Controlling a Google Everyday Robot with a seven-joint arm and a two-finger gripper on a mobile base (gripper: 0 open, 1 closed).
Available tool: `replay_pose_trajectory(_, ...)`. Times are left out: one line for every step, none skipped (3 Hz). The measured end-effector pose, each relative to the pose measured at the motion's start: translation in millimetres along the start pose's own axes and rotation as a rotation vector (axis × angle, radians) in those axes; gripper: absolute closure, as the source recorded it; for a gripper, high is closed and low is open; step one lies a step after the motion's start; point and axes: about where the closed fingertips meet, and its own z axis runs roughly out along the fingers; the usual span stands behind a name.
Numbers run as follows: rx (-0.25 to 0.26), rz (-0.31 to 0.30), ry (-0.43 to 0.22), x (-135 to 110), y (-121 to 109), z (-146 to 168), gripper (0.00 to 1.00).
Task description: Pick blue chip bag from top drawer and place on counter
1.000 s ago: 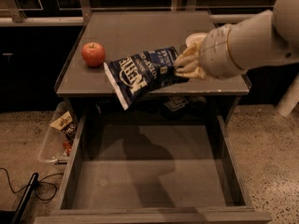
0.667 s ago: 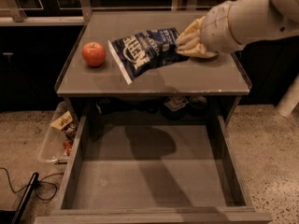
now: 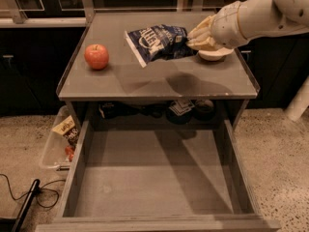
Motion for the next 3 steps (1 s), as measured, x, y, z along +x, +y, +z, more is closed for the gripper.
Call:
replay_pose_trajectory(-0.037,0.051,0.018,26,-4,28,1.0)
replay_pose_trajectory(-0.074,0.092,0.052,48,-2,51,1.0)
replay_pose_trajectory(-0.113,0.123,0.093,65,5,68,1.0)
